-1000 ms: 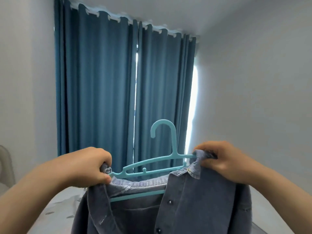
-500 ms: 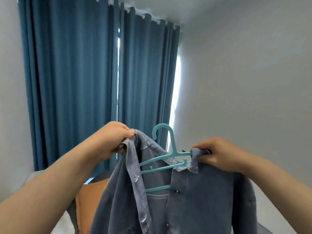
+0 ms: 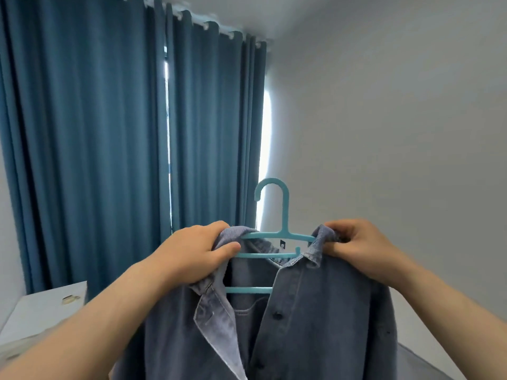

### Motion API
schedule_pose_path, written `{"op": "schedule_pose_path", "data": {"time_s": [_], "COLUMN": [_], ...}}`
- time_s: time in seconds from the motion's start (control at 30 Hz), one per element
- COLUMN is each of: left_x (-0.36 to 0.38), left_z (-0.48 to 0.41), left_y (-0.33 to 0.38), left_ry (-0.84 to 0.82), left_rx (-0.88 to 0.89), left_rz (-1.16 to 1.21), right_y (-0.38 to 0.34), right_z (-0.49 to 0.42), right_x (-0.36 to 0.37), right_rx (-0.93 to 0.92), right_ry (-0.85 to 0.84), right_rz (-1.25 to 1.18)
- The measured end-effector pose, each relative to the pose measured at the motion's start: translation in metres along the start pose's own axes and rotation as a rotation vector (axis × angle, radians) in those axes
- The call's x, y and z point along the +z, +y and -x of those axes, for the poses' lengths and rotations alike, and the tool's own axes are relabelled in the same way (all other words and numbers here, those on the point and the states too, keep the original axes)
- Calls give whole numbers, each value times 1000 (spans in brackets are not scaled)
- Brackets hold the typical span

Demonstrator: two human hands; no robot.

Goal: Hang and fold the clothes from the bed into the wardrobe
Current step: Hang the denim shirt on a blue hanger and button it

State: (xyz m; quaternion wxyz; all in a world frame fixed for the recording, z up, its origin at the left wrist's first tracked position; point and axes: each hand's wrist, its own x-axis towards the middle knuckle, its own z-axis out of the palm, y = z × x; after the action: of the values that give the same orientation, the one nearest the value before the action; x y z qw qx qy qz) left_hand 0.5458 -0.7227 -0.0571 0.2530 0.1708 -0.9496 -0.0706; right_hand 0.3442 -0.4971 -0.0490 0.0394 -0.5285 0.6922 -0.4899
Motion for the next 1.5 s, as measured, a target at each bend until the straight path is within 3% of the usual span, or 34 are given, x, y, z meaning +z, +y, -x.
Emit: {"op": "schedule_pose_path", "data": {"time_s": [0.13,0.23,0.47,0.63,0.8,1.07,1.33,1.5], "left_x": [16,32,69,77,125,322,573,723], "left_z": [-4,-6,-9,-44,-86,-143,-202,-233], "left_y": [2,13,54,70,77,93,110,104], "left_ry": [99,123,24,-230,-397,-387,-463,-451], "left_rx": [-33,-39,39,106,150,181,3,-16], "left_rz": [-166,-131,-59,357,451,294,227,193], "right_y": [5,22,58,63,102,273,535,686], "right_z": [-1,6,59,70,66,73,74,72], "right_x": [1,12,2,-40,-72,-94,-92,-86], "right_rx": [-12,-1,115,151,225,521,763,825], "right_ry": [-106,-202,-129,-55,-5,-51,-12,69], "right_rz": [358,577,513,469,516,490,310,206]}}
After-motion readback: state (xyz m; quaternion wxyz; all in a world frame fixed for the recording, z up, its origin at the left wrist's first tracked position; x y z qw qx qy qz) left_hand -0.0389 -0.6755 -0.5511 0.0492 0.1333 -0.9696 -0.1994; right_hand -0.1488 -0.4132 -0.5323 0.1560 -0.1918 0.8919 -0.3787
